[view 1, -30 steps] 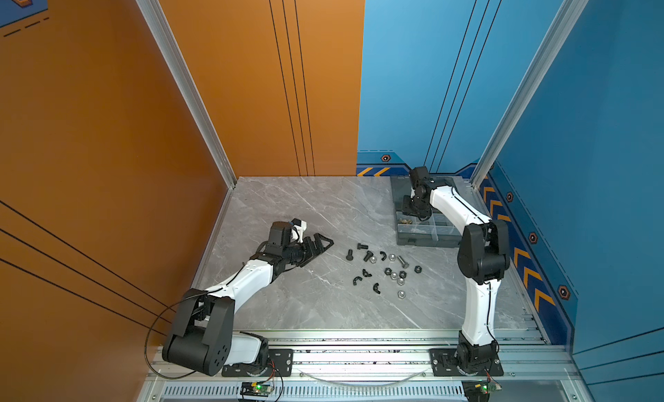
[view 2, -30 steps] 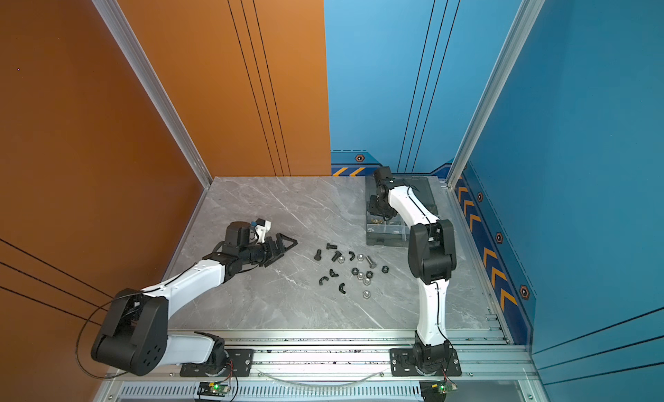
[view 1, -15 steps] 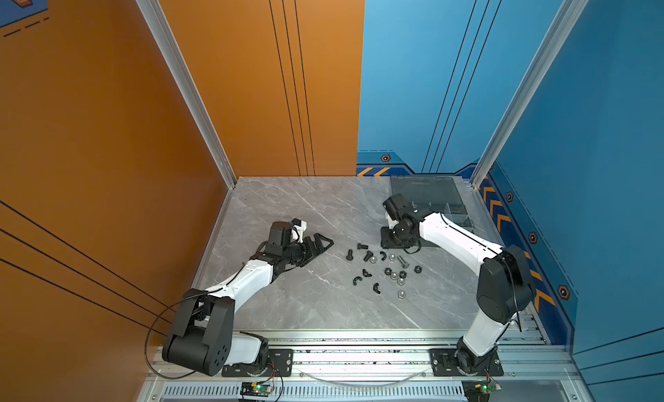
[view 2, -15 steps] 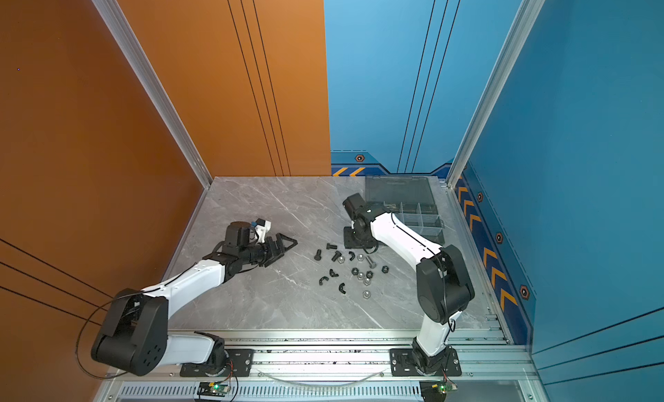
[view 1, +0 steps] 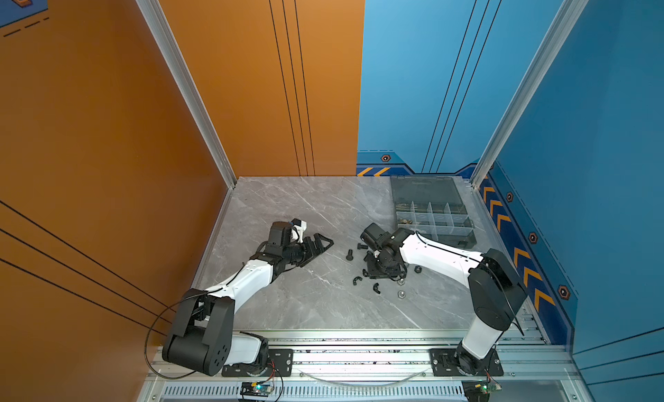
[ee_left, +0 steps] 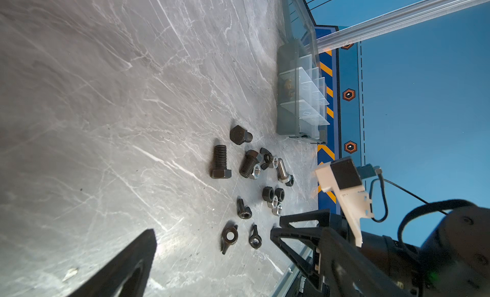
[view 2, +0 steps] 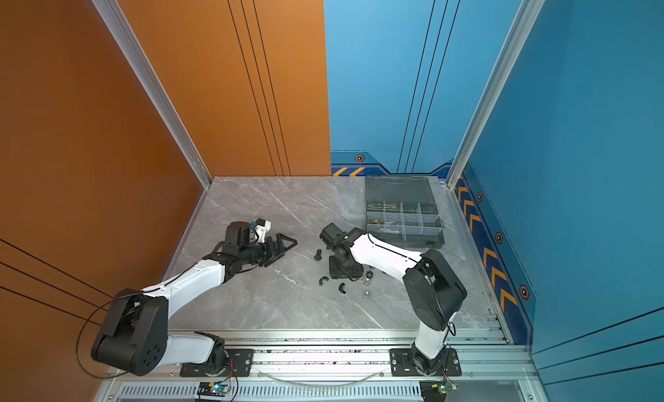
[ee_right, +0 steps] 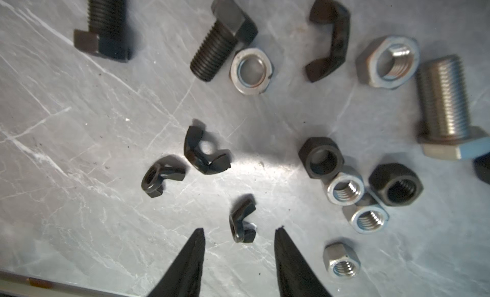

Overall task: Sort the screws and nuts into containers
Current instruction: Pick up the nut from the center of the table.

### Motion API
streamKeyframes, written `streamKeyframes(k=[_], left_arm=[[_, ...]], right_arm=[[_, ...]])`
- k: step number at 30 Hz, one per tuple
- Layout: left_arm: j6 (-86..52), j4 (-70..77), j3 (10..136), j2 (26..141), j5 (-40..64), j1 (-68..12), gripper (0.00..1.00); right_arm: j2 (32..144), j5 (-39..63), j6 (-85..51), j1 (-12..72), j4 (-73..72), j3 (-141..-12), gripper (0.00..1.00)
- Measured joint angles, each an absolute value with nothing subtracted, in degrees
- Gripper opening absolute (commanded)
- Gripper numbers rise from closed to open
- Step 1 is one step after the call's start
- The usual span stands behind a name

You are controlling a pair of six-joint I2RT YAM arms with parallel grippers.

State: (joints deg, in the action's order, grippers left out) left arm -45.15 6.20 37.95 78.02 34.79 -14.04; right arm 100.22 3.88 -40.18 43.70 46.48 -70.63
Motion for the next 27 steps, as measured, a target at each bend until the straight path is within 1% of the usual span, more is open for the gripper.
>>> streamKeyframes(k=[13,27], left_arm=[[-45.1,6.2,38.0,78.0,34.8,-14.0,0.98],[-45.1,6.1,38.0,78.0,34.8,-14.0,0.98]], right_arm=[[102.5,3.9,-42.5,45.0,44.4,-67.8,0.32],[104.4,4.3,-42.5,45.1,42.9,-66.6,0.30]])
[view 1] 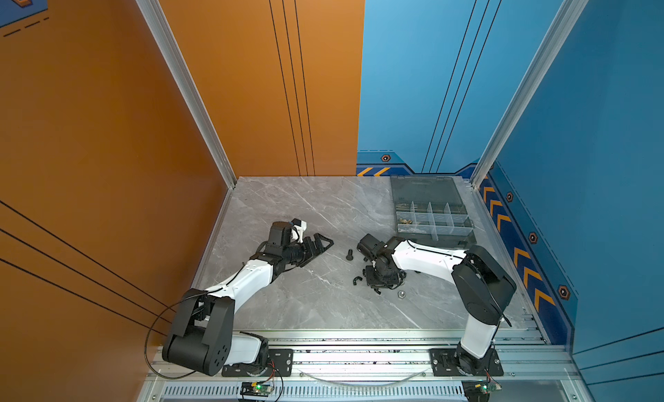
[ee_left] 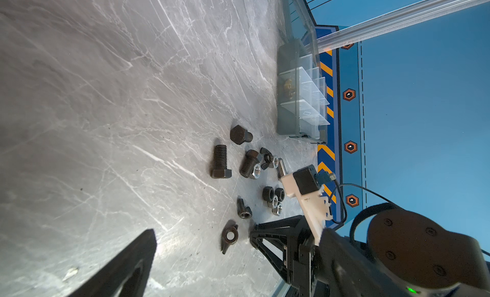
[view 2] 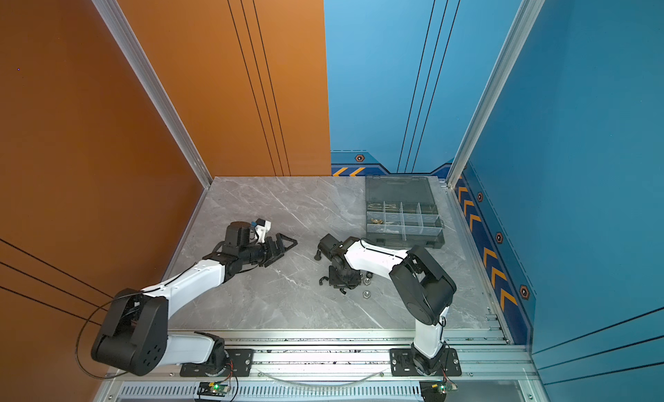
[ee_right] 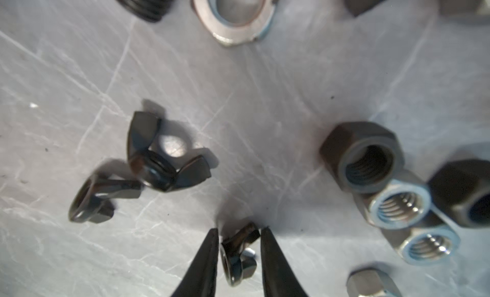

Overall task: Sort the screws and nuts into containers
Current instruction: Pick up the nut from the center of the table.

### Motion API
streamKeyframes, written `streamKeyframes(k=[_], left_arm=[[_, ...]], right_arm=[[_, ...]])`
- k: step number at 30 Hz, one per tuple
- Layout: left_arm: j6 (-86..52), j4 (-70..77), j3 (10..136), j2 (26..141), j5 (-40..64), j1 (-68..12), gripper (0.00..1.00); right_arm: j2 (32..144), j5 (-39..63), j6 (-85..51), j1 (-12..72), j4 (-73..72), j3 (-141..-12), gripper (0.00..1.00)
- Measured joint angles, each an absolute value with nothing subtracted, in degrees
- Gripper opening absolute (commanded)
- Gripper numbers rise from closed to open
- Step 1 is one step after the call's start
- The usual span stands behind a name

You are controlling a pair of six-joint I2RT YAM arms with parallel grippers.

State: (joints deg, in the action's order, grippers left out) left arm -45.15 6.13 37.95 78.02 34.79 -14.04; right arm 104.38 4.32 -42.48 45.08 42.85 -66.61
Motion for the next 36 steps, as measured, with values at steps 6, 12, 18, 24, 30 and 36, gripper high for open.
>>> streamKeyframes(k=[6,12,18,24,30,36], left_arm=[[-45.1,6.1,38.0,78.4,34.8,-14.0,0.98],[-45.1,6.1,38.0,78.5,34.8,-14.0,0.98],[-45.1,6.2,38.0,78.5,34.8,-14.0,0.98],[-45.1,6.2,38.0,78.5,34.8,-14.0,0.98],[-45.1,6.2,38.0,78.5,34.8,-14.0,0.98],[-45.1,6.2,38.0,78.5,34.8,-14.0,0.98]], right_arm=[[104.4,4.3,-42.5,45.5,42.8,-66.5,0.28],[104.4,4.3,-42.8,46.3,42.8,-66.0,0.29],[104.4,4.3,-43.4,46.3,42.8,-66.0,0.24],[104.4,4.3,-43.6,46.3,42.9,-65.9,0.14],[104.3,4.3,-43.6,46.3,42.9,-65.9,0.05],[104.2,4.3,-43.6,46.3,42.8,-65.9,0.00]])
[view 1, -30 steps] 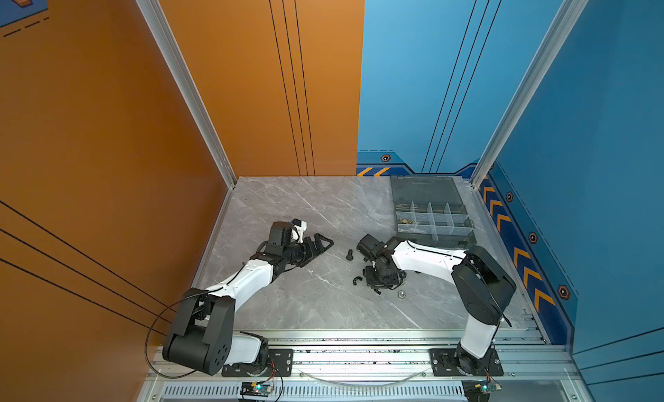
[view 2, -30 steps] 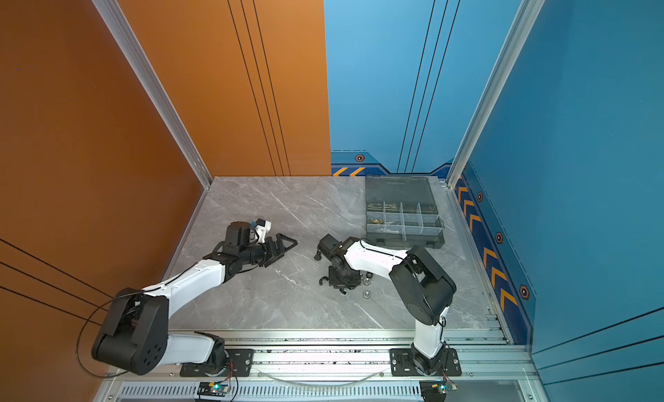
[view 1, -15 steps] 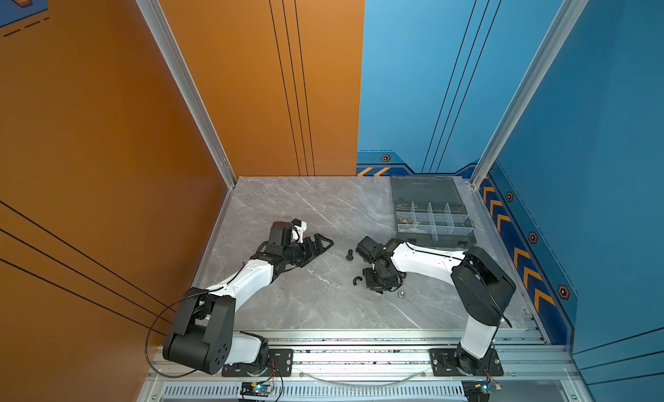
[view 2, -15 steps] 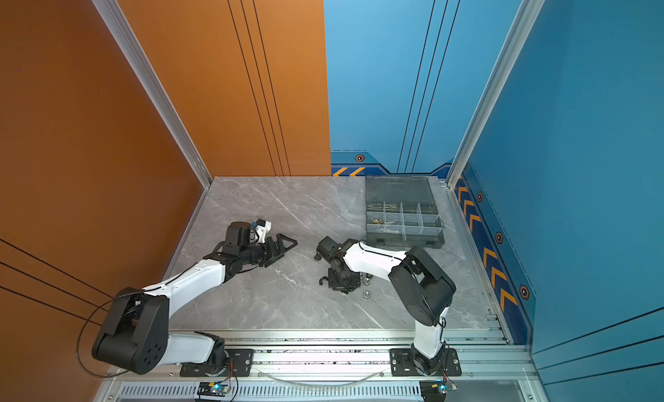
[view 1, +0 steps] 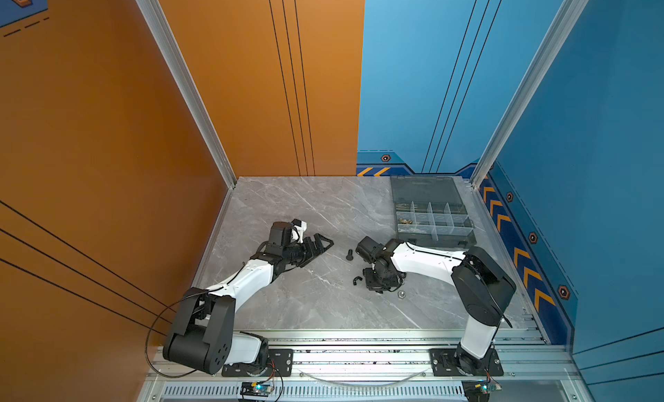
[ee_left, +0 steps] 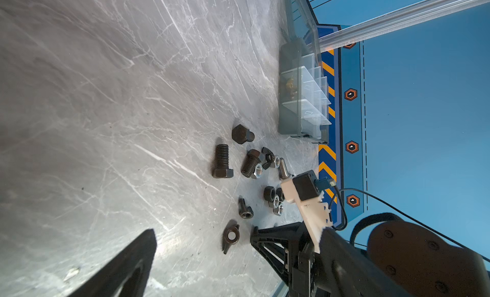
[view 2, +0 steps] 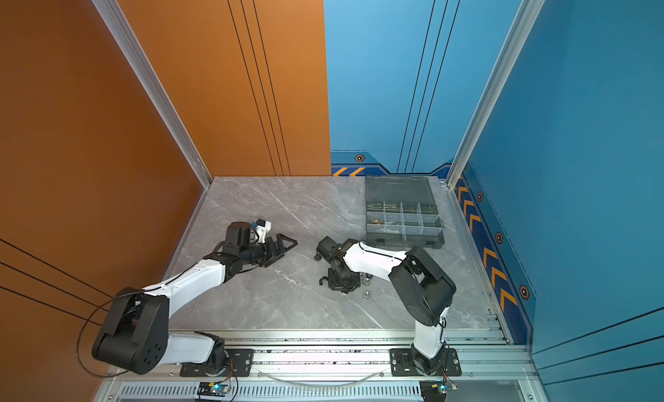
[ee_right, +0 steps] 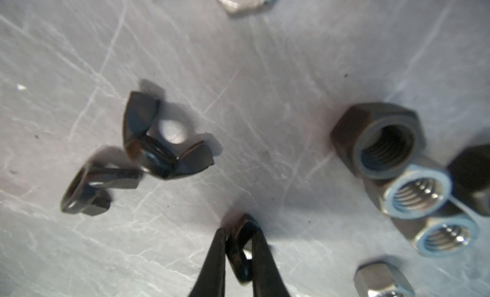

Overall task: Sort the screws and nuts into containers
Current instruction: Pick up the nut from the center of the table.

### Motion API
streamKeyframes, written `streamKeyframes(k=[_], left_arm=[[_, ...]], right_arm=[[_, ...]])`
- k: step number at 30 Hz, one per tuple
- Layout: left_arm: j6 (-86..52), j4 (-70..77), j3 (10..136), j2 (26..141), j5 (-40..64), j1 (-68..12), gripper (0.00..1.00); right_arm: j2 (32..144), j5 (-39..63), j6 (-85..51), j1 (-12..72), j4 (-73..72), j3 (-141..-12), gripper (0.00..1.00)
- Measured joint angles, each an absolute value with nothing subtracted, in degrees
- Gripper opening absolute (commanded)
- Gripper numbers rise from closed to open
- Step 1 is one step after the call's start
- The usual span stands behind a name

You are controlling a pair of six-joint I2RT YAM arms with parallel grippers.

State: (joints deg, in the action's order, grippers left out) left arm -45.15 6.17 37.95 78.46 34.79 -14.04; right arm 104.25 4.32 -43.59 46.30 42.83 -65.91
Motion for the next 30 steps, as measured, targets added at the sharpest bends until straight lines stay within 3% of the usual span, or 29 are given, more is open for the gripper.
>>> streamKeyframes(k=[19,30], left_arm=[[-45.5,6.2,38.0,78.5,34.8,-14.0,0.98],[-45.6,6.2,38.0,78.5,34.8,-14.0,0.98]], right_arm=[[103.1,5.3,-40.6,43.4,42.9,-66.8,0.00],[99.8,9.3,-33.7,32.8,43.9,-75.9,0.00]])
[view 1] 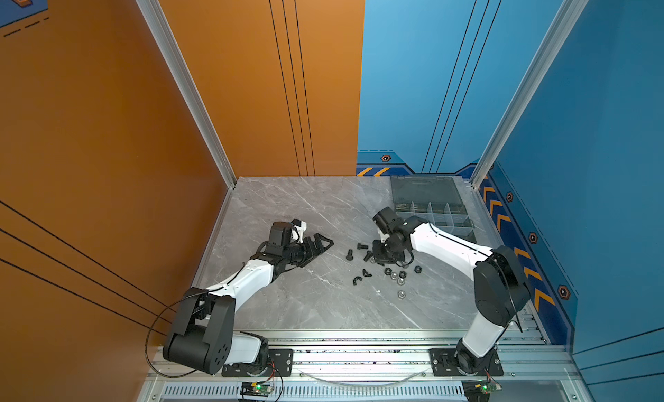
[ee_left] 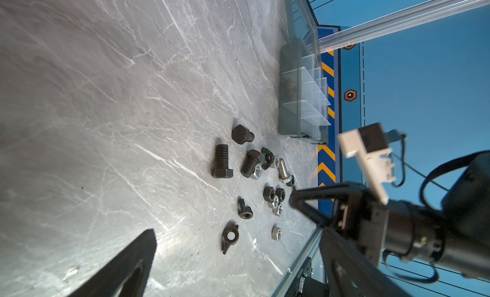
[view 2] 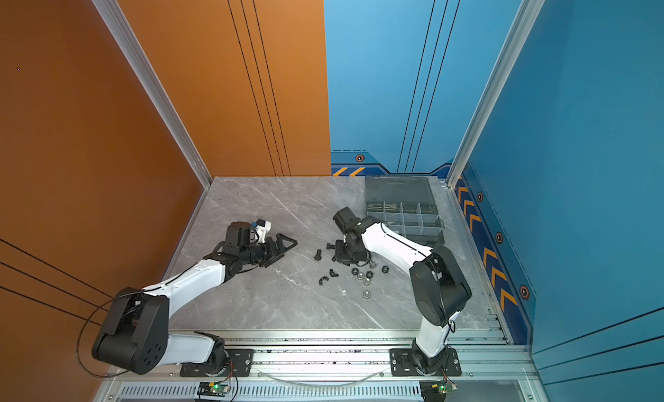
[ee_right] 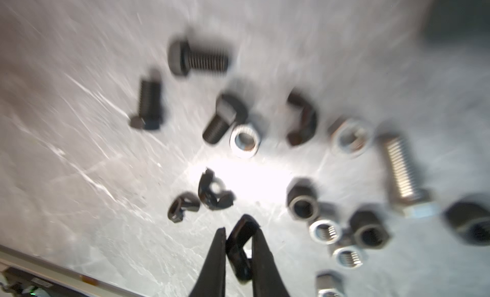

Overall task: Sort the screws and nuts into containers
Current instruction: Pick up the nut from the center of the table, then place the nut into the container.

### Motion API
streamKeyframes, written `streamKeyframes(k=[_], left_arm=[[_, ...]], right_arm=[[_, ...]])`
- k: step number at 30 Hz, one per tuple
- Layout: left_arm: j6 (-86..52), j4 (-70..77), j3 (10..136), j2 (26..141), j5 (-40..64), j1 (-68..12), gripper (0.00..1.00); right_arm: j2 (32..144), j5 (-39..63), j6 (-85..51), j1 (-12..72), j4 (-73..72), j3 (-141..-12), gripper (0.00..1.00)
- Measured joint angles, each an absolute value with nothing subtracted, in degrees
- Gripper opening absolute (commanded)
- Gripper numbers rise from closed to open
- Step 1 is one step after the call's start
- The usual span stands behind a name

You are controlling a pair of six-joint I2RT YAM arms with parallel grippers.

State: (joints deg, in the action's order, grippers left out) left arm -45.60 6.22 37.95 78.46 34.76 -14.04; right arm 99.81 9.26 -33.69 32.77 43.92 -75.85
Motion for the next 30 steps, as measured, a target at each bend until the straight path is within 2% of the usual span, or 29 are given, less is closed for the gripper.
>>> streamKeyframes(k=[7,13,22,30], left_arm=[[-46.2,6.2,38.0,78.5,34.8,-14.0,0.98],[-46.4,6.2,38.0,78.5,34.8,-14.1,0.98],[-46.4,6.2,38.0,78.5,34.8,-14.2,0.98],[-46.4,6.2,38.0,79.0,34.8,-14.3,0.98]], right_arm=[[100.1,8.9,-28.3,19.5,46.3,-86.2,0.00],[106.2,6.1,-25.4,10.5,48.0,-97.3,0.00],[116.7,2.7,-23.9,5.5,50.6,-106.0,0.00],[121.1,1.7,-23.9,4.2,51.0,-107.6,0.00]])
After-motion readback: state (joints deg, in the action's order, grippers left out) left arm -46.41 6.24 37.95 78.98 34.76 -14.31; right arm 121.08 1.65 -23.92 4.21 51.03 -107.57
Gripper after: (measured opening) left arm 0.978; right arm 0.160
